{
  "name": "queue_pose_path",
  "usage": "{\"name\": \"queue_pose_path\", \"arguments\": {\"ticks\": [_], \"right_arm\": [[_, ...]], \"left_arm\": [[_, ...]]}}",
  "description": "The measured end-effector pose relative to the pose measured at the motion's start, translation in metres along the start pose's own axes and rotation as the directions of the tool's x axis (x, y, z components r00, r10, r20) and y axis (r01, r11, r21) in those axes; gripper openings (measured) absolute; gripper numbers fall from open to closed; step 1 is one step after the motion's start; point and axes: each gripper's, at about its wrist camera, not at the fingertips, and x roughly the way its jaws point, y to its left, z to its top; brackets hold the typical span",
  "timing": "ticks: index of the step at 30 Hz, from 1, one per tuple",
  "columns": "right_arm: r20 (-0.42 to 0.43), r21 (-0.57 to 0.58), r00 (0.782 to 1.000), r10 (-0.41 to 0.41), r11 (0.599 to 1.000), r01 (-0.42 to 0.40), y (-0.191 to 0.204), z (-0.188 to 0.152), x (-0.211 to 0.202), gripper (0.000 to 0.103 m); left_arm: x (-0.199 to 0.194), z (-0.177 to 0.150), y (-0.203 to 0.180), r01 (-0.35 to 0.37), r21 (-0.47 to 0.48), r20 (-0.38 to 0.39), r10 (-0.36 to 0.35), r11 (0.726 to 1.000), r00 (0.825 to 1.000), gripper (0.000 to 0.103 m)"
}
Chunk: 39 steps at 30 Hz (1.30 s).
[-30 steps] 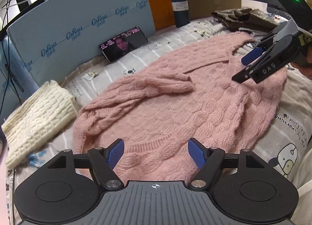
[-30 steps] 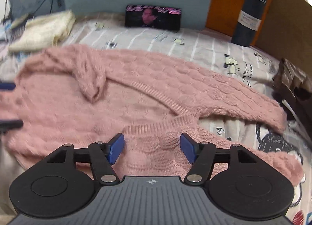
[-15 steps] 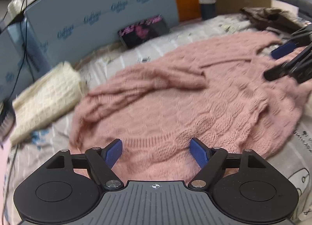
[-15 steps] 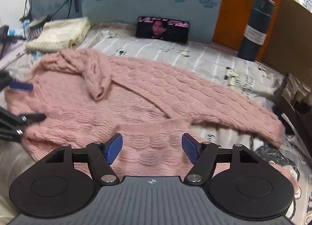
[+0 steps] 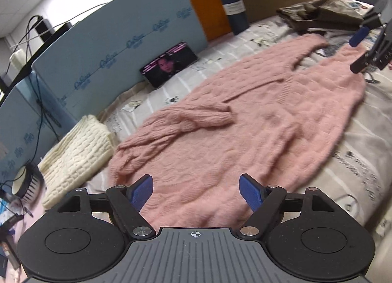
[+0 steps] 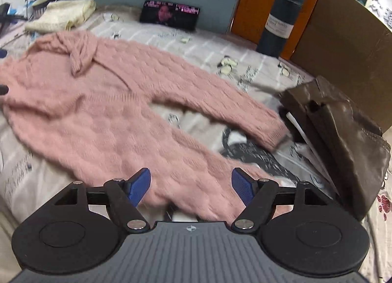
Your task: Fold clothes
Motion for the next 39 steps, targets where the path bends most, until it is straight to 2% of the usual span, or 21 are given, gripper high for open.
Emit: {"name": "queue_pose_path", "arguments": {"ticks": [5, 13, 24, 27, 32, 39], "right_arm": [[-0.043, -0.052, 0.999, 0.018, 0.998, -0.021, -0.005, -0.014, -0.004, 0.071], [-0.075, -0.045, 0.996, 0.049, 0.998, -0.053, -0.002, -0.028, -0.006, 0.071], [-0.058, -0.058, 0.997, 0.052, 0.997, -0.055, -0.001, -0.028, -0.004, 0.071], [-0.06, -0.057, 0.997, 0.058, 0.996, -0.061, -0.002, -0.028, -0.002, 0.071], [-0.082, -0.098, 0.995, 0.056, 0.993, -0.064, 0.0, -0.031, 0.002, 0.071], [-0.077, -0.093, 0.996, 0.031, 0.995, -0.039, 0.0, -0.026, 0.005, 0.071]], "left_arm": [[-0.008, -0.005, -0.01, 0.034, -0.008, -0.042, -0.034, 0.999, 0.999, 0.08], [-0.019, -0.016, -0.023, 0.057, 0.056, -0.101, -0.051, 0.997, 0.994, 0.08], [-0.015, -0.016, -0.013, 0.003, 0.201, -0.127, 0.023, 0.98, 0.992, 0.08], [-0.013, -0.019, -0.012, 0.035, 0.215, -0.169, 0.002, 0.976, 0.986, 0.08], [-0.01, -0.024, -0.008, 0.137, 0.243, -0.257, -0.073, 0.96, 0.964, 0.08], [0.001, -0.034, -0.006, 0.099, 0.3, -0.259, -0.019, 0.949, 0.966, 0.08]]}}
